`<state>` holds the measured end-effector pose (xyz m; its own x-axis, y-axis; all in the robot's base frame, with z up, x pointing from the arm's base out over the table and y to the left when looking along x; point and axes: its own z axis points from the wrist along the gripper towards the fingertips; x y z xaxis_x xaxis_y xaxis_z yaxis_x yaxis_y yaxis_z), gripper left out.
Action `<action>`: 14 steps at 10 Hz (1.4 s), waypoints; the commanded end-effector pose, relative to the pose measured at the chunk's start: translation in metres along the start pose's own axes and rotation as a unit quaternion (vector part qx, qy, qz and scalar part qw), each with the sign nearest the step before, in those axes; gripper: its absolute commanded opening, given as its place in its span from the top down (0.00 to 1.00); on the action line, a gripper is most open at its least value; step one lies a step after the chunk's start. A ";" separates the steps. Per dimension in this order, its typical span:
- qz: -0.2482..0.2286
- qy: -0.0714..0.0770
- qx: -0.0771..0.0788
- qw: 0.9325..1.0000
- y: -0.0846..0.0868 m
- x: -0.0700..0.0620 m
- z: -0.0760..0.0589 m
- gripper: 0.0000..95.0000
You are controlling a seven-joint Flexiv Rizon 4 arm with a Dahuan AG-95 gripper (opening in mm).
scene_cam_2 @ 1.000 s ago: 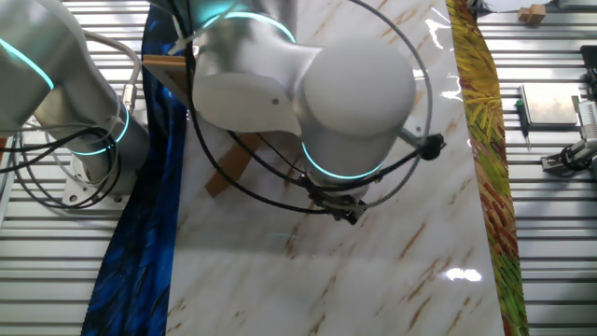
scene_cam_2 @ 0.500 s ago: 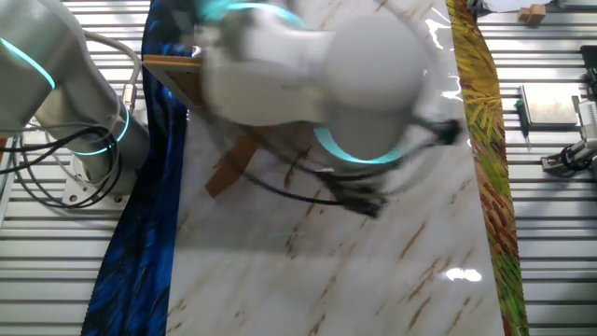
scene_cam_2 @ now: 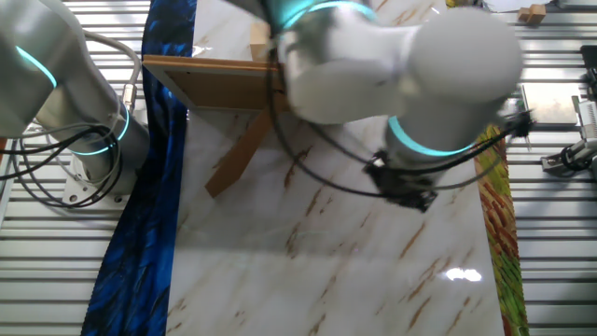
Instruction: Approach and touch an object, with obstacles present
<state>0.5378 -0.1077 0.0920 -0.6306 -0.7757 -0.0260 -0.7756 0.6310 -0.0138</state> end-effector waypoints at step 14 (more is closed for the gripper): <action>0.073 0.003 0.000 0.997 -0.001 -0.119 0.002 1.00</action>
<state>0.6149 -0.0194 0.0948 -0.7286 -0.6846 -0.0217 -0.6847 0.7288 -0.0049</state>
